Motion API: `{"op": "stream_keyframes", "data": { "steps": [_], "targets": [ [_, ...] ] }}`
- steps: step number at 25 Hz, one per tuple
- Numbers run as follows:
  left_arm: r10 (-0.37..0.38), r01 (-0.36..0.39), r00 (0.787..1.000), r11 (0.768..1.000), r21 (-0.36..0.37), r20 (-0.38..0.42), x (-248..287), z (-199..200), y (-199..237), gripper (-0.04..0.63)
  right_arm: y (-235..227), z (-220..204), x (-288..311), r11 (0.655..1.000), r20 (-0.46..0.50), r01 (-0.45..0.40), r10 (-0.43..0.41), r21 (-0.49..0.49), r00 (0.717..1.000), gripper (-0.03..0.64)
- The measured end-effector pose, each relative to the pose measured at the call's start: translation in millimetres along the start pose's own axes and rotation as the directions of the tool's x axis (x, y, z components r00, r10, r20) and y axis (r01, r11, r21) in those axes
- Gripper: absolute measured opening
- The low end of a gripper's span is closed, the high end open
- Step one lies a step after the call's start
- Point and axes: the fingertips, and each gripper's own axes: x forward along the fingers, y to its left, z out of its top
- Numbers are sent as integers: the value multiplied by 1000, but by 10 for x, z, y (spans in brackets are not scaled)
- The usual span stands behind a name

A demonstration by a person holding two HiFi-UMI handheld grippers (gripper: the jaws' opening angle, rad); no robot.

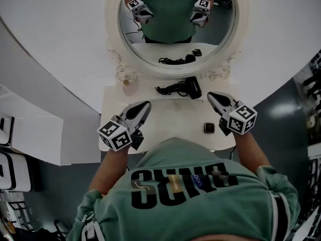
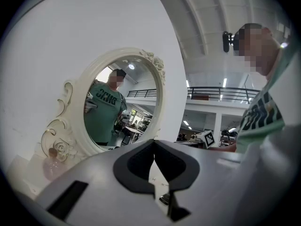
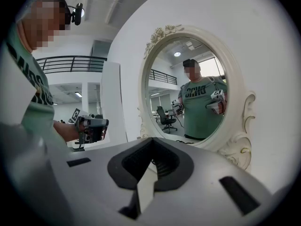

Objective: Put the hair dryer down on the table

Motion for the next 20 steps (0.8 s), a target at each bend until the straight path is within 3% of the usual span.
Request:
{"op": "stream_keyframes", "data": {
  "steps": [20],
  "targets": [
    [-6, 6, 1000, 1000, -13, -4, -9, -47, -2, 11, 52, -60, 28, 1000, -22, -11, 10, -17, 1000, -6]
  ]
}}
